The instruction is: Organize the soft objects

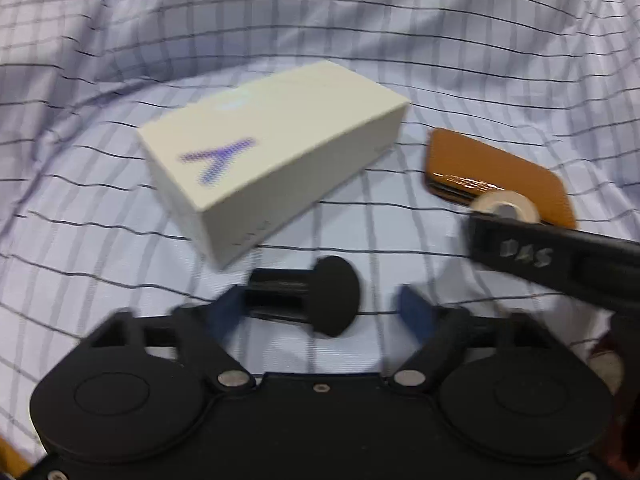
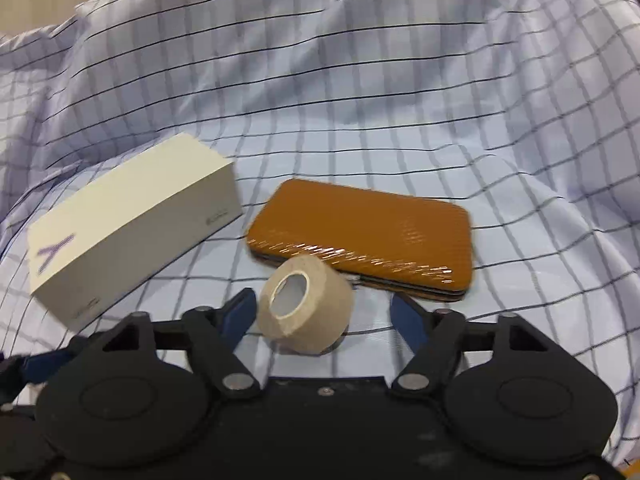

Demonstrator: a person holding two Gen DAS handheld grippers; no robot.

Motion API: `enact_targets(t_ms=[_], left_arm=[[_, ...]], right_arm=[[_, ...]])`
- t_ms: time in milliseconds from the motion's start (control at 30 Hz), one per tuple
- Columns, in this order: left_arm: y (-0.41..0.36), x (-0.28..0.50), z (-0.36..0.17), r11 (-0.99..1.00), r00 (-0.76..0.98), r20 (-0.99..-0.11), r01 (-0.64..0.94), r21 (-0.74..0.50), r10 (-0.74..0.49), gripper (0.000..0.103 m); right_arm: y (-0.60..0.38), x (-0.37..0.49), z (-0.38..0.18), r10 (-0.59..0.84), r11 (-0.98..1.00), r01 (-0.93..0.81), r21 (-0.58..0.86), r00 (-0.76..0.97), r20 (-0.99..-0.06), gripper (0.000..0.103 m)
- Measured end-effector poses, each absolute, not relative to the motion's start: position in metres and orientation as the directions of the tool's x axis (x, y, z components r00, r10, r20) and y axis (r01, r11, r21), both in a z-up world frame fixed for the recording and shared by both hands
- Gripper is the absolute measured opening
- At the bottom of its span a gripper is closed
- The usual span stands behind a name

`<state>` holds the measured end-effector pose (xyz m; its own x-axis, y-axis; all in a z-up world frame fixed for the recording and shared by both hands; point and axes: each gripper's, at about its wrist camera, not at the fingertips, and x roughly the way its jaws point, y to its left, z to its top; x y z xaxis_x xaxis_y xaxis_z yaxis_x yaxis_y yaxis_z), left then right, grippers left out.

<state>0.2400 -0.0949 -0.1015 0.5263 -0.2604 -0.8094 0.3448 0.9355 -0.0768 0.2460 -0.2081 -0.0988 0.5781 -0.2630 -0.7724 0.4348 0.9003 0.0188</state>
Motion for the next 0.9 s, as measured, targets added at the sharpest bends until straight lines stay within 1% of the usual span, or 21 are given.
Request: enact_targets(t_ms=[33, 67, 100, 133, 167, 233, 367, 567, 800, 867, 900], left_arm=[[-0.096, 0.24, -0.102, 0.935, 0.524, -0.809, 0.345, -0.085, -0.267, 0.089], [-0.096, 0.239, -0.102, 0.935, 0.528, -0.806, 0.343, -0.083, -0.266, 0.089], [-0.096, 0.238, -0.103, 0.936, 0.532, -0.804, 0.342, -0.082, -0.265, 0.088], [-0.096, 0.236, -0.103, 0.936, 0.541, -0.798, 0.344, -0.079, -0.266, 0.088], [-0.096, 0.235, -0.103, 0.936, 0.545, -0.795, 0.342, -0.08, -0.267, 0.088], [-0.094, 0.234, -0.102, 0.938, 0.546, -0.792, 0.334, -0.095, -0.274, 0.088], [-0.094, 0.233, -0.101, 0.934, 0.542, -0.792, 0.343, -0.096, -0.28, 0.088], [-0.092, 0.233, -0.1, 0.935, 0.544, -0.788, 0.337, -0.109, -0.288, 0.088], [-0.09, 0.237, -0.096, 0.941, 0.575, -0.768, 0.32, -0.107, -0.283, 0.087], [-0.091, 0.239, -0.095, 0.939, 0.576, -0.765, 0.327, -0.106, -0.287, 0.081], [-0.091, 0.24, -0.095, 0.937, 0.575, -0.764, 0.333, -0.11, -0.294, 0.072]], right_arm=[[-0.206, 0.248, -0.101, -0.248, 0.909, 0.416, 0.014, 0.57, -0.783, 0.052], [-0.204, 0.249, -0.104, -0.249, 0.912, 0.41, -0.001, 0.553, -0.795, 0.048], [-0.203, 0.249, -0.106, -0.257, 0.911, 0.412, -0.008, 0.553, -0.792, 0.047], [-0.202, 0.247, -0.105, -0.264, 0.911, 0.411, -0.014, 0.557, -0.787, 0.049], [-0.202, 0.246, -0.105, -0.276, 0.908, 0.418, -0.023, 0.556, -0.784, 0.055], [-0.203, 0.244, -0.102, -0.297, 0.899, 0.437, -0.029, 0.56, -0.773, 0.059], [-0.212, 0.239, -0.094, -0.312, 0.873, 0.487, 0.01, 0.576, -0.755, 0.06], [-0.229, 0.231, -0.083, -0.383, 0.805, 0.592, 0.039, 0.568, -0.728, 0.061], [-0.228, 0.232, -0.085, -0.368, 0.817, 0.575, 0.043, 0.578, -0.728, 0.061], [-0.225, 0.231, -0.084, -0.36, 0.827, 0.56, 0.043, 0.587, -0.726, 0.062], [-0.223, 0.231, -0.084, -0.354, 0.833, 0.552, 0.043, 0.591, -0.725, 0.062]])
